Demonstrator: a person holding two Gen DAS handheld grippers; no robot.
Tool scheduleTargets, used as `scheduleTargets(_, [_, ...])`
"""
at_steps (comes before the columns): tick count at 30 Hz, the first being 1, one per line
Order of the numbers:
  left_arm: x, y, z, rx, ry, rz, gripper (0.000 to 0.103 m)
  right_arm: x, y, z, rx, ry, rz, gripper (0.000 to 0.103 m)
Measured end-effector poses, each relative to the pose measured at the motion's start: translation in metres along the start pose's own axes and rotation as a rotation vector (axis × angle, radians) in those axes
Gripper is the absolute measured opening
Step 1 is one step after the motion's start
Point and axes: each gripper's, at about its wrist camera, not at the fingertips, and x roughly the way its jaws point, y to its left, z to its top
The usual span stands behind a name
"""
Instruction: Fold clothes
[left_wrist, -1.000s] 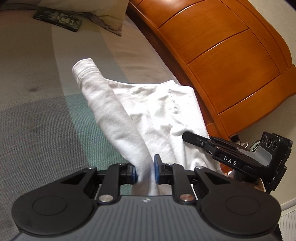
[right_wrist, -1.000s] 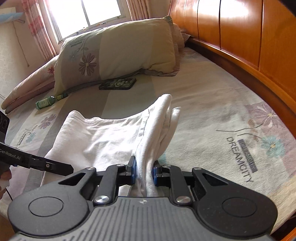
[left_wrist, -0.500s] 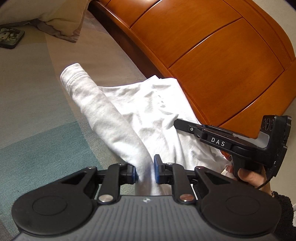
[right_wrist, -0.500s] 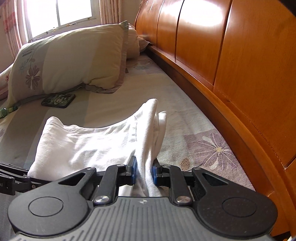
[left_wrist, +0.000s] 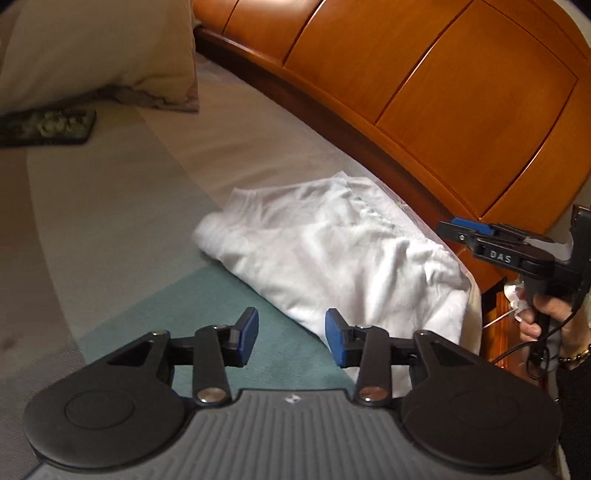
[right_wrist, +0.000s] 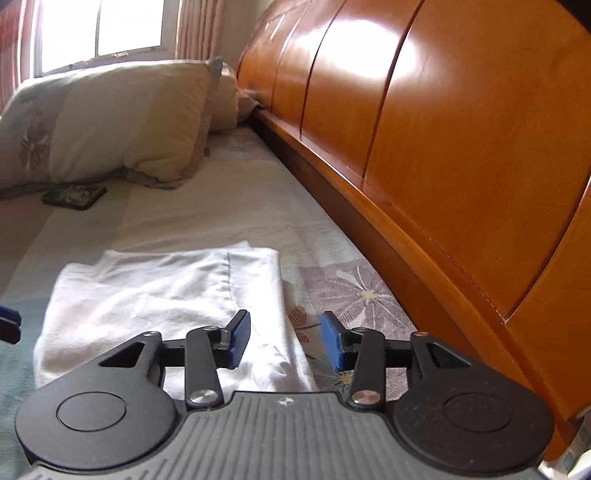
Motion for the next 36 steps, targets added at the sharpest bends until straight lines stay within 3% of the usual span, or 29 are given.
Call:
scheduleTargets(2, [0.001,-0.004,0.006,0.031,-0.039,-0.041,0.053,0.005,0.006,-0.004,-0.015,0.004,0.058,0.057])
scheduleTargets(5, [0.027,-0.023,0.009,0.113,-0.048,-0.102,0.056,0.031,0.010,-0.013,-0.011,0.064,0.044,0.057])
scheduleTargets(8, [0.059,-0.029,-0.004,0.212,-0.026,-0.027,0.056,0.051,0.000,-0.023,0.025,0.102,-0.003,0.057])
scheduleTargets(10, [0.068,-0.020,-0.012,0.216,-0.009,0.010,0.056,0.051,-0.012,-0.025,0.069,0.109,-0.036,0.058])
scheduleTargets(13, [0.048,-0.014,-0.011,0.181,-0.028,-0.007,0.056,0.023,-0.017,-0.024,0.102,0.055,-0.033,0.058])
scheduleTargets(15, [0.033,-0.013,-0.009,0.171,-0.048,-0.019,0.057,0.002,-0.005,-0.024,0.067,0.016,0.027,0.060])
scheduleTargets(19, [0.014,-0.021,-0.013,0.197,-0.046,-0.001,0.061,-0.010,0.025,-0.043,0.015,0.042,0.119,0.074])
scheduleTargets(22, [-0.001,-0.031,-0.028,0.284,-0.028,0.015,0.067,-0.005,0.036,-0.073,-0.026,0.126,0.048,0.075])
scheduleTargets(24, [-0.010,-0.038,-0.042,0.374,-0.023,0.053,0.071,-0.019,0.035,-0.086,-0.025,0.106,0.034,0.076])
scheduleTargets(28, [-0.023,-0.049,-0.061,0.495,-0.019,0.090,0.077,-0.041,0.047,-0.077,-0.055,0.085,0.040,0.079])
scheduleTargets(31, [-0.027,-0.054,-0.067,0.486,-0.019,0.084,0.078,-0.048,0.068,-0.072,-0.096,0.051,0.127,0.090])
scheduleTargets(33, [-0.030,-0.053,-0.070,0.462,-0.020,0.077,0.079,-0.041,0.083,-0.076,-0.139,0.072,0.165,0.091])
scheduleTargets(36, [-0.036,-0.048,-0.074,0.437,-0.015,0.083,0.080,-0.024,0.083,-0.084,-0.137,0.142,0.121,0.090])
